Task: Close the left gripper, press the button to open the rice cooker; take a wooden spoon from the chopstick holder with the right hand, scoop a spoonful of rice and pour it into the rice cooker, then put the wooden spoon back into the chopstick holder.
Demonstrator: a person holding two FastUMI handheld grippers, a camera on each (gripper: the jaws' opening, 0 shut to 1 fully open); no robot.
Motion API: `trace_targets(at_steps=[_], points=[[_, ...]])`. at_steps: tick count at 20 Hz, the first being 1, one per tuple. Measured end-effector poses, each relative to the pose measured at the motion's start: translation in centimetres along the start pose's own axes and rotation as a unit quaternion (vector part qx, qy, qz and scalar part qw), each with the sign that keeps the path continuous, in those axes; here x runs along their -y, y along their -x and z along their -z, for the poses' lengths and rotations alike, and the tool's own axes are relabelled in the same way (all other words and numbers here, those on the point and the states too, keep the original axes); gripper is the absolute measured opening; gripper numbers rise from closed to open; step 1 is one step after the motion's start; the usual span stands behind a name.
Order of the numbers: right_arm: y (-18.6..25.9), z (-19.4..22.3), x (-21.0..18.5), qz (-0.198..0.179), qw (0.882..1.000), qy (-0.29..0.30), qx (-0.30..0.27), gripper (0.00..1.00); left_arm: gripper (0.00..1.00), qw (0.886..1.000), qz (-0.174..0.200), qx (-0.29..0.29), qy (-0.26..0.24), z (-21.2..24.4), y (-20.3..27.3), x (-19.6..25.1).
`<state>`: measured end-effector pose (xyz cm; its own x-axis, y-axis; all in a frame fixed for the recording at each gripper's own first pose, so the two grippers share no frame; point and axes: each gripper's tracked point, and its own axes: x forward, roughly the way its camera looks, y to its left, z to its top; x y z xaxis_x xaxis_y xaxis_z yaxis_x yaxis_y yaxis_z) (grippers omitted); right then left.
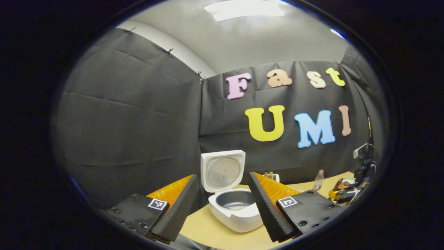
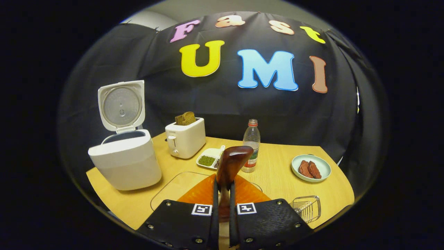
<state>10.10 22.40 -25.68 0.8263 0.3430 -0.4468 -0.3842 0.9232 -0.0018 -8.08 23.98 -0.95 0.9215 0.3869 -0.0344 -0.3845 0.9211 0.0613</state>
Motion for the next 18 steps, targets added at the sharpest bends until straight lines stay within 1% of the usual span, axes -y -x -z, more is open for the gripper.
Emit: trace_targets(at_steps=[3, 5, 7, 11, 14, 16, 18], points=[[-1.0, 2.0, -1.1, -0.006, 1.0, 0.021, -0.021, 0.12, 0.99, 1.0, -0.01, 0.0, 0.001, 0.0, 0.0, -1.0], [-1.3, 2.1, -2.0, -0.012, 0.999, 0.022, -0.021, 0.12, 0.99, 1.0, -0.015, 0.001, -0.001, 0.0, 0.0, -1.6], [-1.4, 2.4, -3.1, -0.021, 0.999, 0.008, -0.03, 0.12, 0.99, 1.0, -0.02, -0.001, 0.0, 0.2, 0.0, -2.0], [-1.3, 2.7, -5.1, -0.045, 0.997, -0.04, -0.048, 0.12, 0.99, 1.0, -0.025, -0.004, 0.004, 0.7, -0.1, -2.5], [-1.1, 2.6, -5.7, -0.06, 0.992, -0.092, -0.059, 0.12, 0.99, 1.0, -0.024, -0.006, 0.008, 1.0, -0.5, -2.6], [-1.1, 2.6, -5.4, -0.057, 0.988, -0.131, -0.063, 0.12, 0.99, 1.0, -0.023, -0.009, 0.01, 1.2, -0.7, -2.6], [-1.2, 2.7, -4.7, -0.054, 0.978, -0.186, -0.071, 0.12, 0.99, 1.0, -0.019, -0.011, 0.014, 1.6, -0.9, -2.5]])
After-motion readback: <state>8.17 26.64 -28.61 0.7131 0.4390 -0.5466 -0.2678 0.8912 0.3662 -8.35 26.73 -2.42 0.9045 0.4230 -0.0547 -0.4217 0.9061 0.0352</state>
